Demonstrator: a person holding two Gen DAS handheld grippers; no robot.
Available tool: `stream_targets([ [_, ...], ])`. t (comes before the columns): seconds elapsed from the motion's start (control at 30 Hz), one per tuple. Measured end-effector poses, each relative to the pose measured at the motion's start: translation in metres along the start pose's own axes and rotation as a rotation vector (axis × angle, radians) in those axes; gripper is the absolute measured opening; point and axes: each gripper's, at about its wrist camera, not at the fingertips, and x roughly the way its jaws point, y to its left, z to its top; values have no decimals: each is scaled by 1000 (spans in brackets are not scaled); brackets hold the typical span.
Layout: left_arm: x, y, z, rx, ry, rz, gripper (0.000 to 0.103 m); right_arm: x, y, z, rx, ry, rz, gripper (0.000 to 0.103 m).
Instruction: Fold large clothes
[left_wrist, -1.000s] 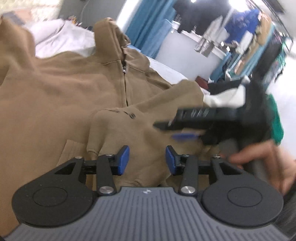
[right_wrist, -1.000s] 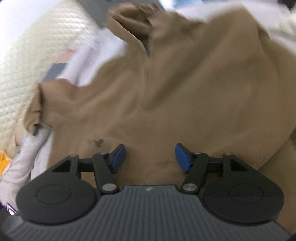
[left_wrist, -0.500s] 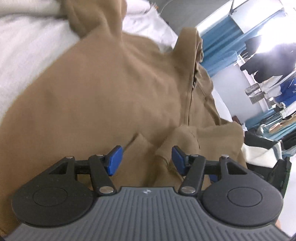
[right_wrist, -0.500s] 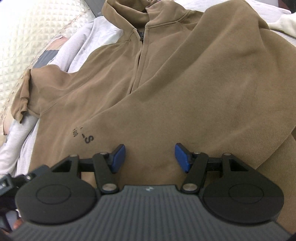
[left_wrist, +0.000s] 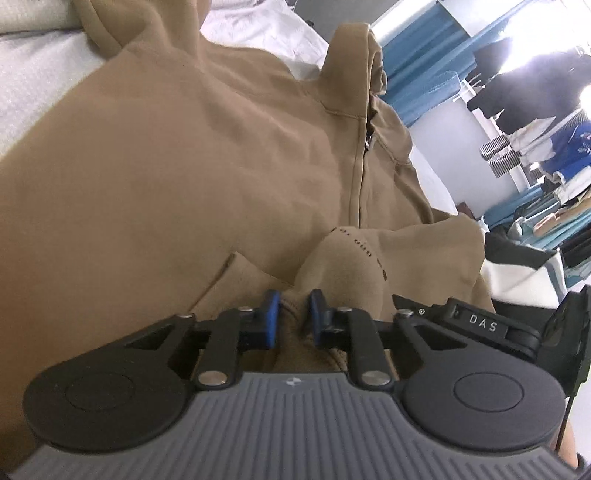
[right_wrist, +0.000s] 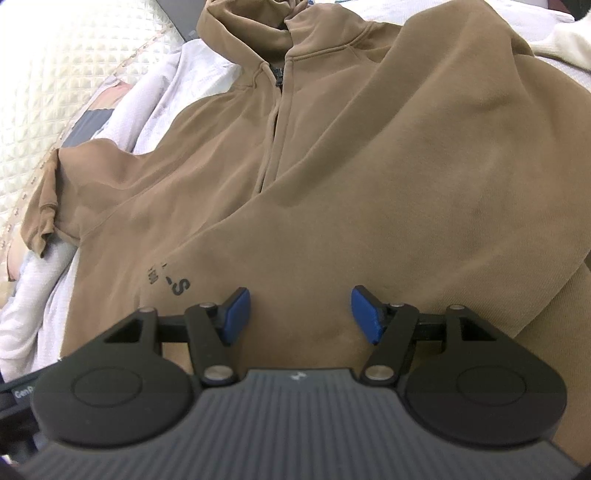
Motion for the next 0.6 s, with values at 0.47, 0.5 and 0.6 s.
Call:
stream_targets([
  [0.47,-35,-89,63,397,-240,233,14,-25,2,15,77,-155,157,65],
  [0.5,-37,-91,71,421,-256,255,14,-26,3,16,72,-171,170,65],
  [0.6,-33,-83,94,468,-294,334,14,-23,11,20,27,-187,163,65],
])
